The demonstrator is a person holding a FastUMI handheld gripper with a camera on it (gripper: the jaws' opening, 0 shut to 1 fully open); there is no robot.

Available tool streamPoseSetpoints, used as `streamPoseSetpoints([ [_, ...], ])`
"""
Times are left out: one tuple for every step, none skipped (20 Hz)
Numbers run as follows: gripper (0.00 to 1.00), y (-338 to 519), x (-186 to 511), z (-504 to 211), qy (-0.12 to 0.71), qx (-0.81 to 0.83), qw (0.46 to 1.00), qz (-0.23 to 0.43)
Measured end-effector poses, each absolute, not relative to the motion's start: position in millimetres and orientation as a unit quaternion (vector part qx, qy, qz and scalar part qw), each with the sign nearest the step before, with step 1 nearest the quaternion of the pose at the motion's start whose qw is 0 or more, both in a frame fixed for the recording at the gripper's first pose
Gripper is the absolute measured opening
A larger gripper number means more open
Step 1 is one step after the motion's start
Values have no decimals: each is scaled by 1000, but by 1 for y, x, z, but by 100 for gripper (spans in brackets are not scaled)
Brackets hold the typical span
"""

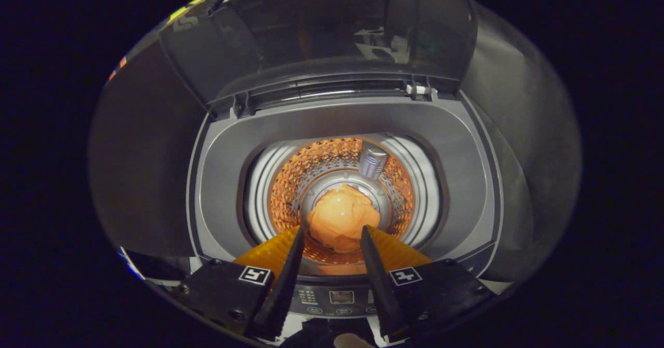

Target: Put the clothes into the washing machine and then close the washing machine lid.

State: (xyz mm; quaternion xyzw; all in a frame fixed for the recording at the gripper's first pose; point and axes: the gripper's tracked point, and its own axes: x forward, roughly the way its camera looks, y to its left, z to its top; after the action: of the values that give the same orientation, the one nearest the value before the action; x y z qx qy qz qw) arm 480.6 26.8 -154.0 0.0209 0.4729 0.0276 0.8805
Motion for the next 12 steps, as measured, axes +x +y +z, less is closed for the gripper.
streamPoseSetpoints([
  [69,26,479,-154,469,16,883,29],
  [69,24,477,-154,465,12,885,29],
  [70,21,475,-154,463,7,886,26],
  [70,19,473,-154,459,4,888,24],
  [69,18,472,-154,455,4,890,23],
  [69,17,470,-154,451,2,892,22],
  [69,17,470,-153,445,-1,895,23],
  [69,14,469,-151,438,-6,899,22],
  [69,13,470,-148,431,-8,902,21],
  [69,13,470,-145,424,-10,906,21],
  [69,13,472,-141,415,-12,909,21],
  [69,11,473,-135,402,-17,915,20],
])
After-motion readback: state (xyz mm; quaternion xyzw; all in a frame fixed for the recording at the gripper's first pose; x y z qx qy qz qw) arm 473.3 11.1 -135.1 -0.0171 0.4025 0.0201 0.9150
